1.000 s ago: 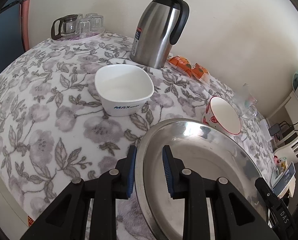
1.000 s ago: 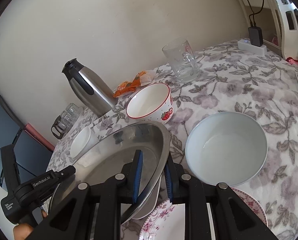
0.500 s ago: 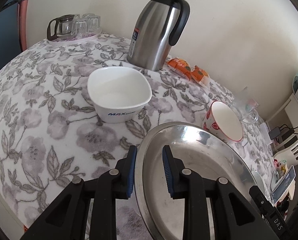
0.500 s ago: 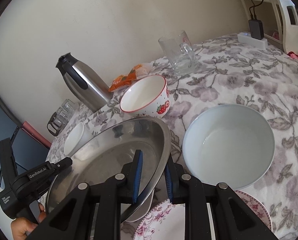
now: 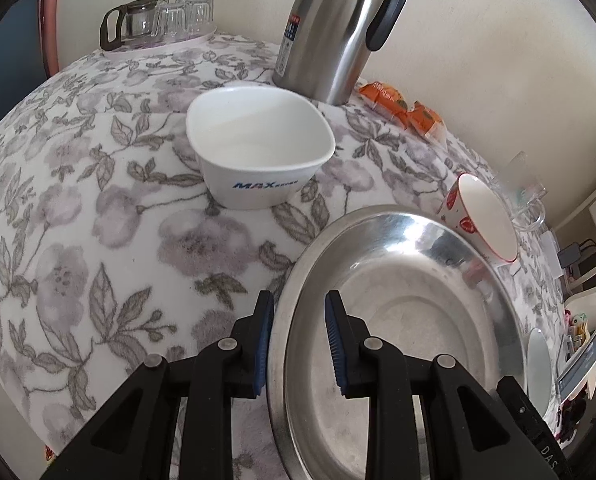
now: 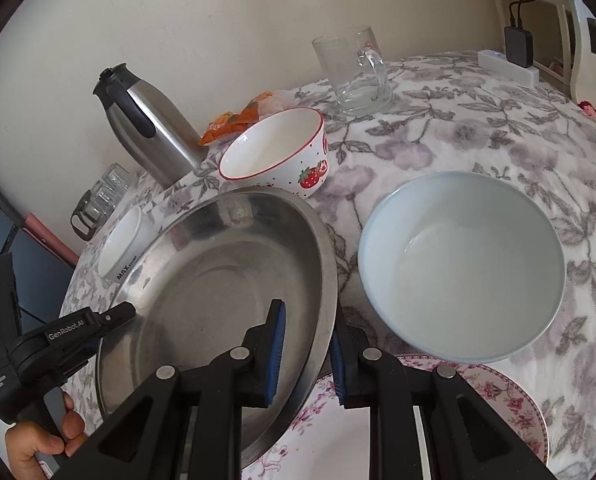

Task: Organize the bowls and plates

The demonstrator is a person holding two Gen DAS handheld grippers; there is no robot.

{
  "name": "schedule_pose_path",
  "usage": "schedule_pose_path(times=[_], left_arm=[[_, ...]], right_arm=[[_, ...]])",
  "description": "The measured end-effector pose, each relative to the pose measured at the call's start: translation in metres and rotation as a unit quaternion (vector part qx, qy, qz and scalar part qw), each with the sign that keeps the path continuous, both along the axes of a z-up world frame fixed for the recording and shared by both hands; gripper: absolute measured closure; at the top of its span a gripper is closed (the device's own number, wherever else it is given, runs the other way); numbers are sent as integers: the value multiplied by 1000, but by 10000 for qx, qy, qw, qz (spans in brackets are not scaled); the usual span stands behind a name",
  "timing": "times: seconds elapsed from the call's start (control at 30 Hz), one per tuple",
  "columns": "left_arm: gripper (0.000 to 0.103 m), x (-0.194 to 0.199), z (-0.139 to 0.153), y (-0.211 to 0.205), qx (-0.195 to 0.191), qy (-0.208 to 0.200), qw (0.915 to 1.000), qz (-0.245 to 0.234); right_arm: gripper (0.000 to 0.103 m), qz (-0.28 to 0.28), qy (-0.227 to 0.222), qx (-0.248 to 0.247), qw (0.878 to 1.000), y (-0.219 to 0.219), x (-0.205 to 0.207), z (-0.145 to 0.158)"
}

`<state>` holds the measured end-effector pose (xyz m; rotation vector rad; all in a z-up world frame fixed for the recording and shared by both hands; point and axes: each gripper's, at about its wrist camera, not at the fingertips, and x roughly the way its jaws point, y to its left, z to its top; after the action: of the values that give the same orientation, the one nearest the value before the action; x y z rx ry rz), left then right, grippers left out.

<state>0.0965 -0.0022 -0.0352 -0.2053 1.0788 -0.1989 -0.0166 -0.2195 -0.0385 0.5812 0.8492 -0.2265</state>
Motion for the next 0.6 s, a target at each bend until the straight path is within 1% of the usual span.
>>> schedule_pose_path(times=[0.1,0.3,0.6], left_arm=[[76,2,-4,1,14,70,10000,10],[76,6,-7,1,33,65,10000,19],[76,14,-6,2,-1,20,10000,63]], right_arm=[[81,19,42,-51,10000,2,2,-1],[81,149,215,-342,9991,11,8,-5],[81,168,306,-393,9986,14,15,-11]])
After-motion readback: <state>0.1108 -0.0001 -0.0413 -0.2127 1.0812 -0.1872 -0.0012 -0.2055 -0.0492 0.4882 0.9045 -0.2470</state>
